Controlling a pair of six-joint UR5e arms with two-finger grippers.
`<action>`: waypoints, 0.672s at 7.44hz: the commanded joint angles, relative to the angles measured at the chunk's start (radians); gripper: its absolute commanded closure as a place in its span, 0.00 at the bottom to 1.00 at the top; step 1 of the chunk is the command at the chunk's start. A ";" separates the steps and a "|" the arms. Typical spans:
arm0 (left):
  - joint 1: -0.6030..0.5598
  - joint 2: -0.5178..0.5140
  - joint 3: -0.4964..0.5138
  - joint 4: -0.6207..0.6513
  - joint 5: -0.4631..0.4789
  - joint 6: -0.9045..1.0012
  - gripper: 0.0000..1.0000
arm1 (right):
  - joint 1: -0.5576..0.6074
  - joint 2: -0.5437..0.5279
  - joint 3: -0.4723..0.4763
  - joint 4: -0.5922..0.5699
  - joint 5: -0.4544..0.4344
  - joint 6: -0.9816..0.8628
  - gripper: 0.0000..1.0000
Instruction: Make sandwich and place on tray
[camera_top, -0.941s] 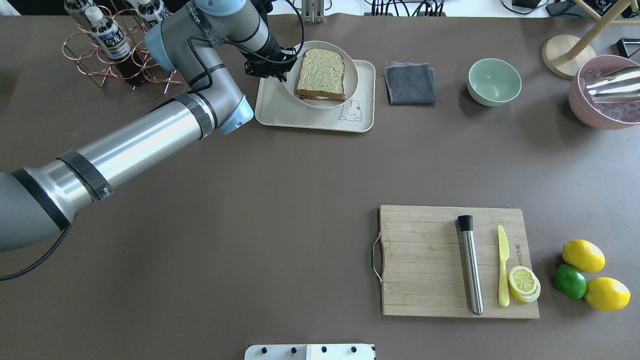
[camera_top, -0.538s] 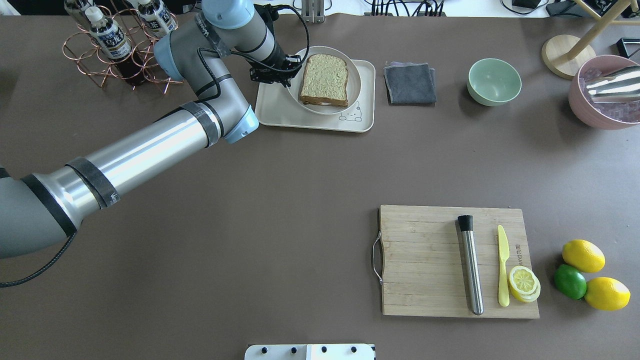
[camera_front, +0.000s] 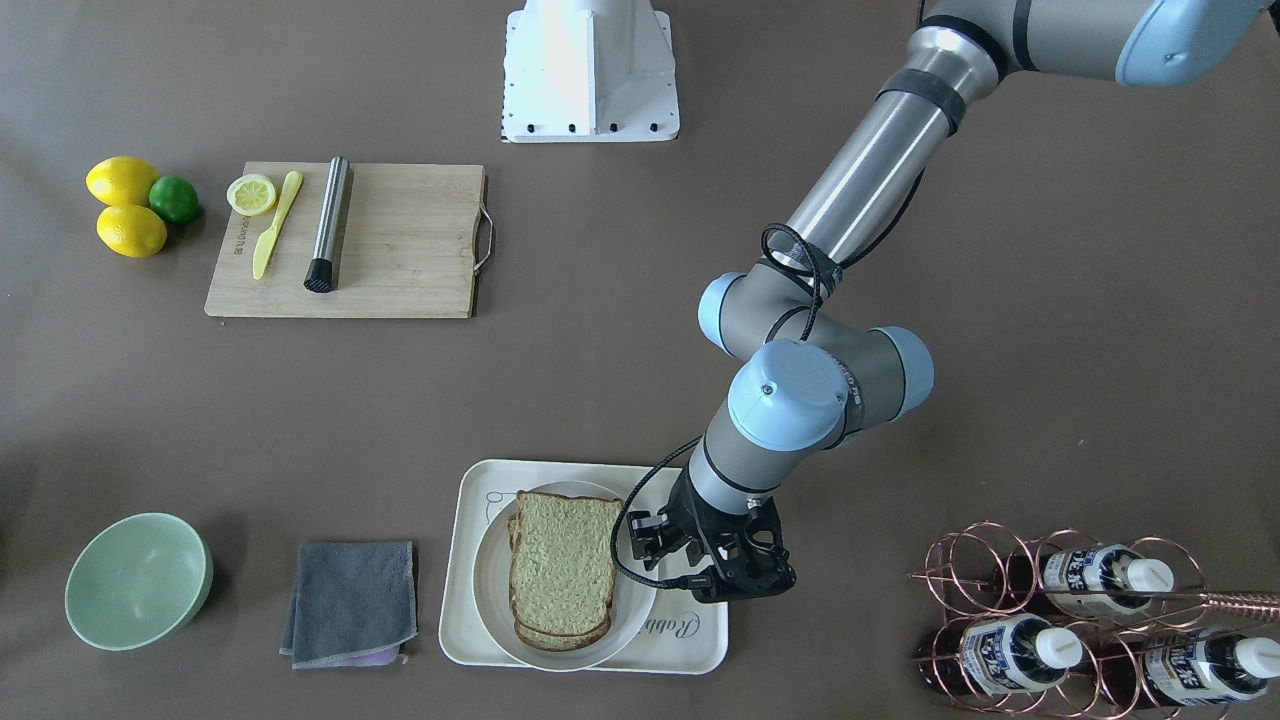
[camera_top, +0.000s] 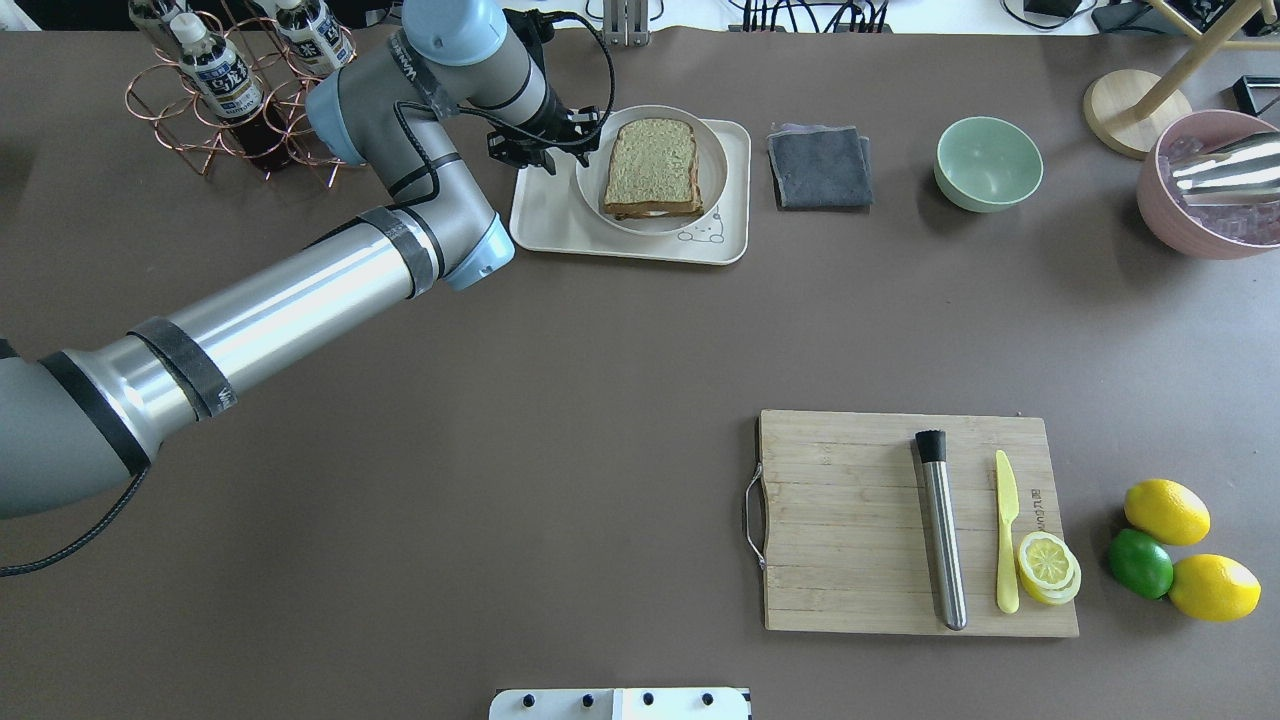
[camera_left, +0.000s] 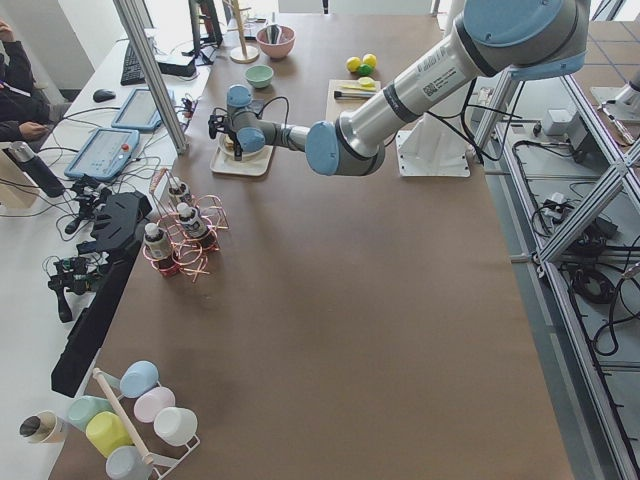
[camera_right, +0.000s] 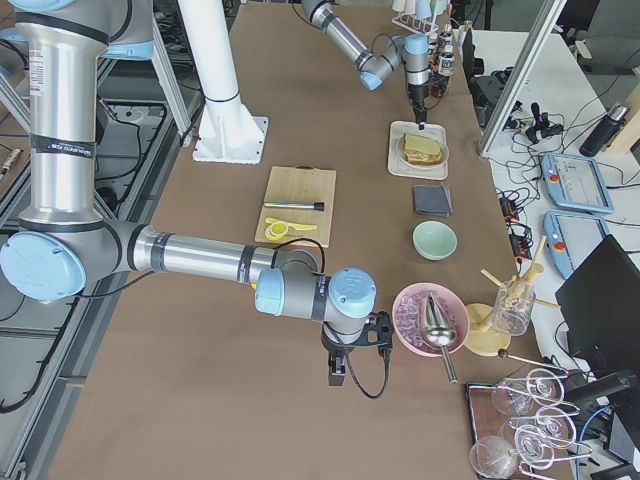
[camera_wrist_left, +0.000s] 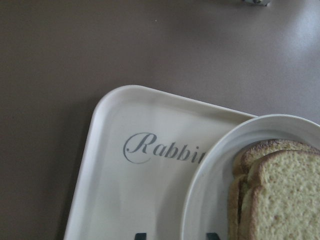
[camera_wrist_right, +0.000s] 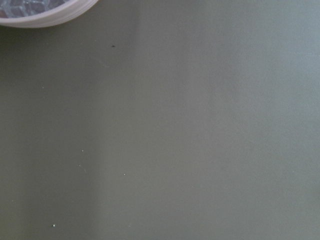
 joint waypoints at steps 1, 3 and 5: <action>-0.049 0.128 -0.202 0.073 -0.029 0.052 0.02 | 0.000 0.001 -0.015 0.000 0.000 0.000 0.00; -0.060 0.369 -0.677 0.371 -0.097 0.097 0.02 | 0.000 0.001 -0.023 -0.001 0.000 0.000 0.00; -0.060 0.623 -1.009 0.442 -0.116 0.109 0.02 | 0.000 -0.003 -0.018 0.000 0.003 -0.002 0.00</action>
